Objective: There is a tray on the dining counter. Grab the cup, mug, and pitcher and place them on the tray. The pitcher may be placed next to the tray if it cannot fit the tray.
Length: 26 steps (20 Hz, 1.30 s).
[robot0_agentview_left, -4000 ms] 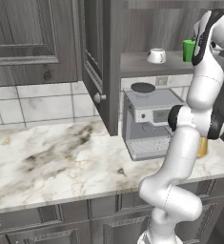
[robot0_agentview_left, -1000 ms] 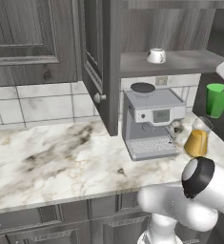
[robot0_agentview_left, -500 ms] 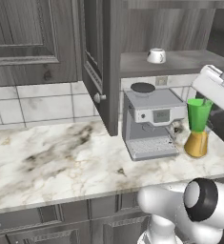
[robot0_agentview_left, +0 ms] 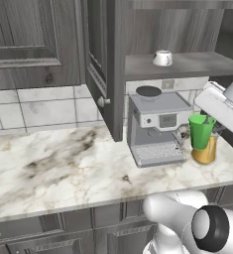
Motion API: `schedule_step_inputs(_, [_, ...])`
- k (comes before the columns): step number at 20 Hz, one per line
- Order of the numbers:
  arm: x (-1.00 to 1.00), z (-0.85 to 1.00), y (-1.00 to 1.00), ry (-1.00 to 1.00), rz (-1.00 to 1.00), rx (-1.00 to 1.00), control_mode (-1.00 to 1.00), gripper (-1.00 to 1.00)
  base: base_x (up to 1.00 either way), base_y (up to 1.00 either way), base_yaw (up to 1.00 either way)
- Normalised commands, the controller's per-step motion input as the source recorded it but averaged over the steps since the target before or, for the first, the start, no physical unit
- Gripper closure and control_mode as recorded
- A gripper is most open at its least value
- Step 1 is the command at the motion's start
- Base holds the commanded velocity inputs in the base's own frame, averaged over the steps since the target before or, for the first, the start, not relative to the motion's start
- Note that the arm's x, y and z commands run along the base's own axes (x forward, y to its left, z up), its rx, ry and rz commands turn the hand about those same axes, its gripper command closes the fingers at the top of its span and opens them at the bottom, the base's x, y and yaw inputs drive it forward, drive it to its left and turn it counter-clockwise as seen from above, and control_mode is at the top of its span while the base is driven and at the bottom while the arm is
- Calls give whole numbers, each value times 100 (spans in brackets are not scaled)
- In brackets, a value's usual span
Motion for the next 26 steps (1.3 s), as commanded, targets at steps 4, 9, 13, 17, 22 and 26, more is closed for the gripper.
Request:
schedule_step_inputs(4, [0, 0, 0, 0, 0, 0, -100, 100, 0, 0, 0])
schedule_step_inputs(9, [0, 0, 0, 0, 0, 0, 100, 100, -59, 0, 4])
schedule_step_inputs(13, [0, 0, 0, 0, 0, 0, 100, 100, -100, 0, 18])
schedule_step_inputs(17, [0, 0, 0, 0, 0, 0, 100, 100, -75, 10, 77])
schedule_step_inputs(22, [0, 0, 0, 0, 0, 0, 100, 100, -22, 4, 100])
schedule_step_inputs(26, [0, 0, 0, 0, 0, 0, 100, 100, 0, 0, 100])
